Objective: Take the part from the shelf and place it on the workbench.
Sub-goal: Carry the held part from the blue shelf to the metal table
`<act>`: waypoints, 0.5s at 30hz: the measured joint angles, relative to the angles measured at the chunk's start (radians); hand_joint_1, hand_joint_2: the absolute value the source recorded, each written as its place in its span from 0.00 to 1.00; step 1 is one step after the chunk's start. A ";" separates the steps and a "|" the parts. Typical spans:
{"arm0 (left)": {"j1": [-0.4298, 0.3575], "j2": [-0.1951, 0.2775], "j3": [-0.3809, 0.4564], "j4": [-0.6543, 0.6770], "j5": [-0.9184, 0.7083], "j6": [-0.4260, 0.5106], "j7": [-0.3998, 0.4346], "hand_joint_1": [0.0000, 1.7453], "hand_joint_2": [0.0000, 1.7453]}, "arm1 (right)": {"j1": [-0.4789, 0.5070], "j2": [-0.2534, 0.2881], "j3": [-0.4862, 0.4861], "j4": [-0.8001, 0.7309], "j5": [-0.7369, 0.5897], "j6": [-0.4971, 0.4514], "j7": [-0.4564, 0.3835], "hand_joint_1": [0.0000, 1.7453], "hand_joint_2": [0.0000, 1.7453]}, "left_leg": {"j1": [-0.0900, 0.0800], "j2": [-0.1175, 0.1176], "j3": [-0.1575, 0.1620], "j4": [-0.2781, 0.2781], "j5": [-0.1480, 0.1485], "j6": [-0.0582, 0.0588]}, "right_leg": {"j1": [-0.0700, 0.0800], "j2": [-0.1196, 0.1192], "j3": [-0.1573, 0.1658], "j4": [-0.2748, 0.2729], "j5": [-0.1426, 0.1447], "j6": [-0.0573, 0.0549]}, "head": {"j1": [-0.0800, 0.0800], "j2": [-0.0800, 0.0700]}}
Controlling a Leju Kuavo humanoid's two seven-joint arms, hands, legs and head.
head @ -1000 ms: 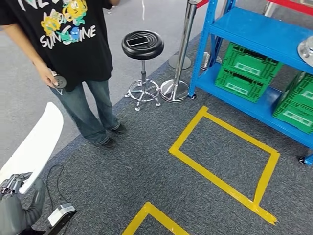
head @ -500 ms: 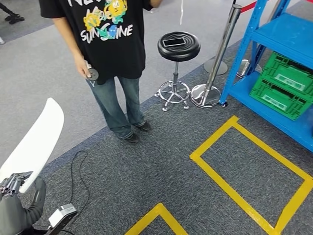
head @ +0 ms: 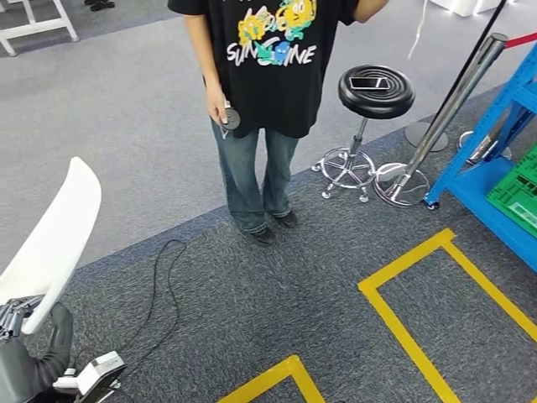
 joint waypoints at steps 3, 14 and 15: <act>0.001 -0.017 0.016 0.000 0.018 0.000 -0.021 1.00 1.00 | 0.003 0.000 0.000 0.000 0.000 -0.005 0.000 0.00 0.00 | -0.001 -0.046 0.005 0.001 -0.002 -0.002 | 0.000 0.027 0.036 -0.131 0.107 -0.009 | 0.001 0.000; 0.004 -0.035 0.040 0.000 0.018 0.000 -0.007 1.00 1.00 | 0.008 0.001 0.000 0.001 0.002 -0.012 -0.001 0.00 0.00 | 0.007 0.018 -0.121 0.246 -0.122 -0.054 | -0.002 -0.012 0.133 -0.303 0.151 -0.046 | -0.008 0.000; 0.005 -0.035 0.041 0.000 0.015 -0.001 -0.004 1.00 1.00 | 0.010 0.000 0.000 0.001 0.002 -0.013 -0.001 0.00 0.00 | 0.009 0.023 -0.138 0.280 -0.128 -0.057 | -0.002 -0.028 0.136 -0.303 0.148 -0.046 | -0.008 0.000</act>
